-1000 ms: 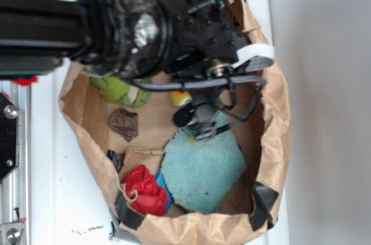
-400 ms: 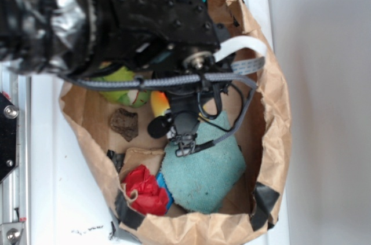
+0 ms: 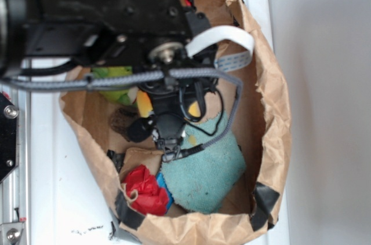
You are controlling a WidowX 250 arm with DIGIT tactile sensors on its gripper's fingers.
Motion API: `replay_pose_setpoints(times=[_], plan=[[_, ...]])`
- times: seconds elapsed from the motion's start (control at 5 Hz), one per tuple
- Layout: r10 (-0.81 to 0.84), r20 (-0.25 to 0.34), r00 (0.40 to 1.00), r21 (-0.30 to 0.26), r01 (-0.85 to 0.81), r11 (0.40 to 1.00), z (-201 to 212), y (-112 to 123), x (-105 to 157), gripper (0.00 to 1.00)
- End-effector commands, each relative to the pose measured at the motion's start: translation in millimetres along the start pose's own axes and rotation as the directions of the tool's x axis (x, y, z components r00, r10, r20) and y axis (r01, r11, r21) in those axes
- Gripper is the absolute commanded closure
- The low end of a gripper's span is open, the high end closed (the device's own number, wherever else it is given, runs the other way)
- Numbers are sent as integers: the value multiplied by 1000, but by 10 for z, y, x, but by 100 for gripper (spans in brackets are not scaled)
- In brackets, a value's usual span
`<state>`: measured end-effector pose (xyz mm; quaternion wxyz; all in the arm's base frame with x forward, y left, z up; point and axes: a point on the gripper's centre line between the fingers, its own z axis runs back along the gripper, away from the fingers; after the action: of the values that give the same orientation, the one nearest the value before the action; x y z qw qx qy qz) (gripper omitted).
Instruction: Grab the green sponge.
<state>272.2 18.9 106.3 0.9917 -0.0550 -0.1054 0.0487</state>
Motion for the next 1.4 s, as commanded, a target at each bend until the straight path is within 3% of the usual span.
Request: replay_pose_setpoints(times=[0.0, 0.2, 0.6, 1.2], plan=[[-36, 107, 994, 38, 32, 999, 527, -163, 88, 100], [-37, 145, 989, 90, 24, 996, 659, -187, 124, 100], [-31, 122, 992, 74, 22, 997, 807, -217, 194, 100], [-14, 91, 996, 112, 4, 994, 764, -279, 270, 100]])
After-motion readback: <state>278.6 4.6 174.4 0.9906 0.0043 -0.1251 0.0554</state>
